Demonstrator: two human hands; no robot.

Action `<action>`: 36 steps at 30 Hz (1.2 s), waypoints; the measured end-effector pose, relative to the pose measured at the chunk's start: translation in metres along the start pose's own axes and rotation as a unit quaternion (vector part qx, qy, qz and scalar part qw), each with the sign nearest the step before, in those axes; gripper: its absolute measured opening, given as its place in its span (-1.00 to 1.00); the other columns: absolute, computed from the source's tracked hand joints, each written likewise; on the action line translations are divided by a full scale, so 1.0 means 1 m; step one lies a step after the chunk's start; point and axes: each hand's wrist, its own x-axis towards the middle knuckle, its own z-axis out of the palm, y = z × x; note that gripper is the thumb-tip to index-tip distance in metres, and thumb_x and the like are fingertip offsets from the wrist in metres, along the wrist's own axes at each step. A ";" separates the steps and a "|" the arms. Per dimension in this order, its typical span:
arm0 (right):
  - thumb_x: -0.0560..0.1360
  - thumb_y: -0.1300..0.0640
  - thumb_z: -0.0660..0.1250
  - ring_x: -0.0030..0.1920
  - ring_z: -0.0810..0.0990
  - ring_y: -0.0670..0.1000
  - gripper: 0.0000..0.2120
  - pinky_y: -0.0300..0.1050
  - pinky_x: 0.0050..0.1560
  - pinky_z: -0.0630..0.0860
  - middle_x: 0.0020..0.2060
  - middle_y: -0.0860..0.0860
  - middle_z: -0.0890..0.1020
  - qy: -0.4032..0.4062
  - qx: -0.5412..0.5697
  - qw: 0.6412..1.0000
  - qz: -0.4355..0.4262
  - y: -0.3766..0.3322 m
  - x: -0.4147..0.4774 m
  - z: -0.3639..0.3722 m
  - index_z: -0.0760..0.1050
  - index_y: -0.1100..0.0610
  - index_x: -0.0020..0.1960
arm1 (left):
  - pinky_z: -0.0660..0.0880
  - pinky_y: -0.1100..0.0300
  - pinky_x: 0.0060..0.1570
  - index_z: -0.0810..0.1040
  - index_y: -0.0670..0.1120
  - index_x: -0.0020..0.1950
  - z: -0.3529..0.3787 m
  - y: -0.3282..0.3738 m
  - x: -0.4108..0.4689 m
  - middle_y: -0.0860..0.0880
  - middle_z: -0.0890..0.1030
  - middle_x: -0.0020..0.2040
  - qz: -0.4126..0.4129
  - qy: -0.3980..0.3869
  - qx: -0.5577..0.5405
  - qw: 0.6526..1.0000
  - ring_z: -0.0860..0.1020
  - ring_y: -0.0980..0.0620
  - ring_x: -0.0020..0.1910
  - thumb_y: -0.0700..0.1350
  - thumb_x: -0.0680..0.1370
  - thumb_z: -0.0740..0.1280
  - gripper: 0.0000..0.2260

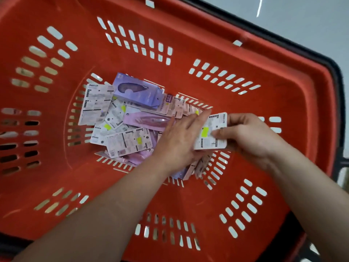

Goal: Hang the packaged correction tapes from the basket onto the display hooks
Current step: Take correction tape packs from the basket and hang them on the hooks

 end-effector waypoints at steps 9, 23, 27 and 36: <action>0.27 -0.20 0.51 0.18 0.56 0.00 -0.16 0.06 0.14 0.56 0.23 -0.05 0.55 0.013 0.022 1.000 0.001 0.006 0.024 0.018 0.35 0.02 0.47 | 0.62 -0.01 0.00 0.61 -0.03 0.11 -0.018 -0.015 -0.022 -0.05 0.71 0.00 -0.325 0.013 -0.446 0.834 0.67 -0.10 -0.02 -0.12 0.36 0.51 -0.66; 0.47 0.38 0.43 -0.05 0.71 0.10 -0.66 0.06 -0.07 0.65 0.00 0.08 0.71 0.019 -0.011 0.999 -0.024 0.059 0.055 0.042 0.52 0.01 0.10 | 0.34 -0.12 0.33 0.43 -0.06 0.32 -0.011 -0.095 0.018 -0.12 0.47 0.32 -0.296 0.065 0.064 0.951 0.38 -0.19 0.35 0.25 0.54 0.26 -0.50; 0.46 0.37 0.42 0.08 0.64 0.12 -0.55 0.15 0.05 0.62 0.10 0.04 0.63 0.055 -0.068 0.995 -0.041 0.066 0.061 0.047 0.40 -0.04 0.18 | 0.21 -0.29 0.37 0.33 -0.08 0.38 -0.015 -0.116 0.022 -0.11 0.41 0.36 -0.271 0.006 0.183 0.945 0.36 -0.18 0.39 0.20 0.57 0.29 -0.49; 0.53 0.26 0.39 -0.11 0.61 0.02 0.03 0.05 -0.05 0.65 0.39 0.00 0.42 0.016 -0.197 0.976 -0.095 0.063 0.049 0.050 -0.30 -0.41 0.49 | 0.30 -0.01 0.09 0.54 0.00 0.15 -0.042 -0.122 -0.027 -0.07 0.60 0.12 -0.255 -0.039 0.209 0.943 0.52 -0.14 0.17 -0.03 0.59 0.27 -0.83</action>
